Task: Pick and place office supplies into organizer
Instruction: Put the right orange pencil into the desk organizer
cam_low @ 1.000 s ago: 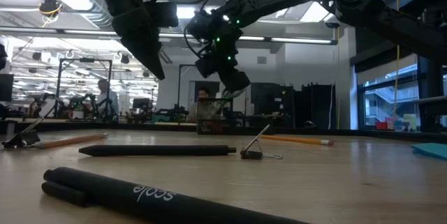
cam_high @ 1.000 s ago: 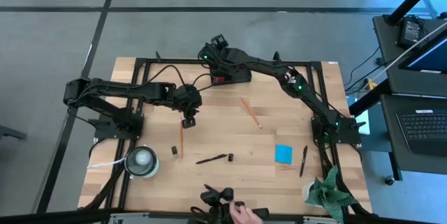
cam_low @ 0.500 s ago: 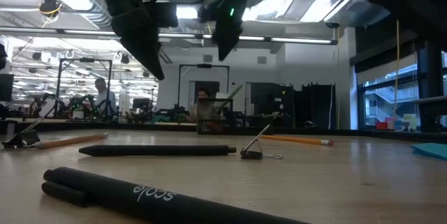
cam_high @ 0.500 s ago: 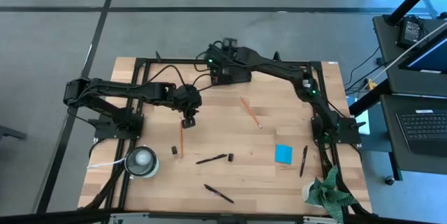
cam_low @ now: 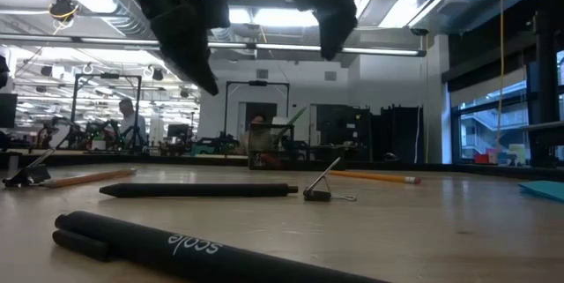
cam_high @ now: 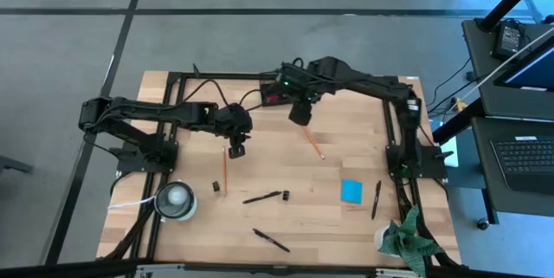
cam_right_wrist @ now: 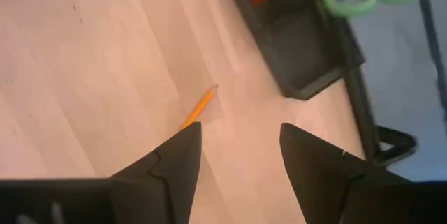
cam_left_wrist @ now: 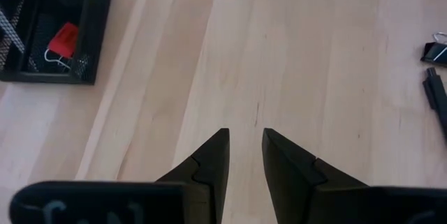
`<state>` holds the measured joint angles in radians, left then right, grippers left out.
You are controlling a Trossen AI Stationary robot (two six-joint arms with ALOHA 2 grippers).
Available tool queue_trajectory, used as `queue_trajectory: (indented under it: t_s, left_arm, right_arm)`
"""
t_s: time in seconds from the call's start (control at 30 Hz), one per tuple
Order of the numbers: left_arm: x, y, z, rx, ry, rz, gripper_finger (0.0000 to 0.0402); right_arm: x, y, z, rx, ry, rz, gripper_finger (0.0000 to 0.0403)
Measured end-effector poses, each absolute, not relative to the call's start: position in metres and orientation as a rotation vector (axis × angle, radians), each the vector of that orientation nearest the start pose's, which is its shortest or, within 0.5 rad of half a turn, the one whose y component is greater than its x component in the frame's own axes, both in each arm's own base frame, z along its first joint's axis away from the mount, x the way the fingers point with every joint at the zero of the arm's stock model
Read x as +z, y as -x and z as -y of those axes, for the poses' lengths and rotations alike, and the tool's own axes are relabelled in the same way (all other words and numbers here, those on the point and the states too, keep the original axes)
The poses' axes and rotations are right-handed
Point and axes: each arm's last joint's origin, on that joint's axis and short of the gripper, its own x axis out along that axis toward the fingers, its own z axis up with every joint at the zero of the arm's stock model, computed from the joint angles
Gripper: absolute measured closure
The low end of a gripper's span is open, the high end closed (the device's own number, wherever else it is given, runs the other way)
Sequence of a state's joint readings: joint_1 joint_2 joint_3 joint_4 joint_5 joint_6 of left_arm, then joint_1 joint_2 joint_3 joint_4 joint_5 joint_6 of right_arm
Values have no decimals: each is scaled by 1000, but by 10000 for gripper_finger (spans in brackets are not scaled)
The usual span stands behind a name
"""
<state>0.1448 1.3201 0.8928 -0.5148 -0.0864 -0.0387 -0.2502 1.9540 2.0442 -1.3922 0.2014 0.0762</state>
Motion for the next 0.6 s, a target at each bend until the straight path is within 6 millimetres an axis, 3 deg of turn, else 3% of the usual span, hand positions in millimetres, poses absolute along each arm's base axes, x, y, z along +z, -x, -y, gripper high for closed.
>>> queue_trajectory:
  t_s: [0.13,0.3,0.5,0.6]
  left_arm:
    - [234,-256,-40,232,63,-943,320]
    - [234,-256,-40,231,64,-940,320]
    - [238,-262,-42,233,53,-862,320]
    - [238,-267,-44,234,41,-831,320]
  right_arm:
    - [315,-355,97,-396,-175,-1206,205]
    - [279,-323,87,-424,-240,-1230,205]
    - [234,-293,61,-502,-365,-1324,205]
    - [209,-287,46,-481,-399,-1334,205]
